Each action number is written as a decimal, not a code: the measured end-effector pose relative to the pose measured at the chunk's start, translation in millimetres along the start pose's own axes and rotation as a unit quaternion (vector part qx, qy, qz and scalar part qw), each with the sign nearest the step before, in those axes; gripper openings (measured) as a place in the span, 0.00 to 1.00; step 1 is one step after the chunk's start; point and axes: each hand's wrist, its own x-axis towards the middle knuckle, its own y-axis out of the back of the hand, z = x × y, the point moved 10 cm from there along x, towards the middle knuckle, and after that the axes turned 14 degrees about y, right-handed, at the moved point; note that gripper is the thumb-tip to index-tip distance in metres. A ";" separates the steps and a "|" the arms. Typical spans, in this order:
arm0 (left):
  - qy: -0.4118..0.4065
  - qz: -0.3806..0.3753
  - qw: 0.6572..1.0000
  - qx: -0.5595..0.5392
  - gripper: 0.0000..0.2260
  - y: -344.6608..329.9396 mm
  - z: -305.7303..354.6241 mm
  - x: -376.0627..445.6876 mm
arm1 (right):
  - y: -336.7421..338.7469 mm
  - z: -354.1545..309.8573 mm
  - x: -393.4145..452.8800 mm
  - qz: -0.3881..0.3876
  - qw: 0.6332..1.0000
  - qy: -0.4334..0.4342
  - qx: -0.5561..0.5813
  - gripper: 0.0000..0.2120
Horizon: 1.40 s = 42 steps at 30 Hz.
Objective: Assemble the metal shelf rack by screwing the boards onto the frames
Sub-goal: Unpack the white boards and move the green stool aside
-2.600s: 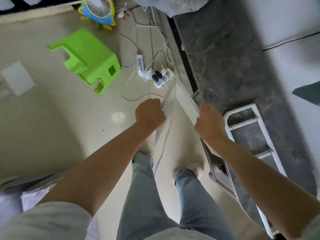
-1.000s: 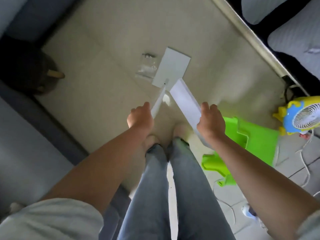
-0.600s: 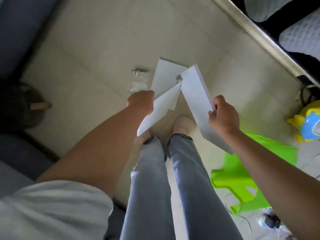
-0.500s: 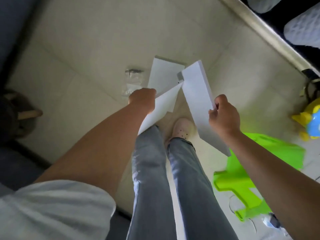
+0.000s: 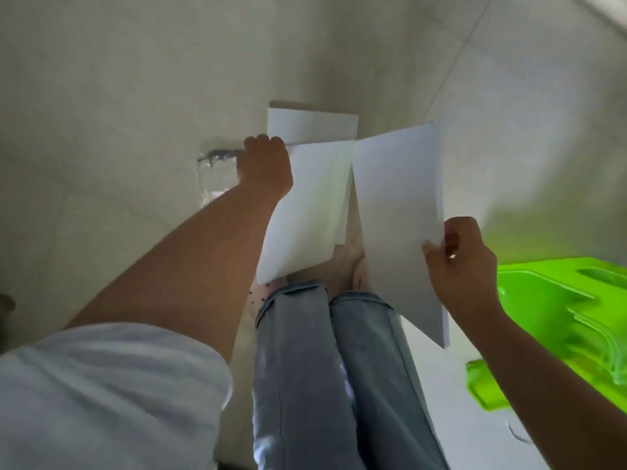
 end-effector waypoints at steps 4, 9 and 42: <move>-0.026 -0.048 0.994 -0.098 0.26 -31.0 23.2 14.2 | -23.8 -0.6 8.5 -0.009 0.999 0.004 0.042 0.07; -0.017 -0.073 0.988 -0.132 0.16 -54.5 22.5 19.2 | -66.6 6.9 29.2 -0.040 0.989 -0.050 0.134 0.11; -0.183 0.078 0.963 0.180 0.16 159.5 81.9 -246.0 | 134.2 -90.8 -38.8 -0.025 0.992 0.054 -0.109 0.15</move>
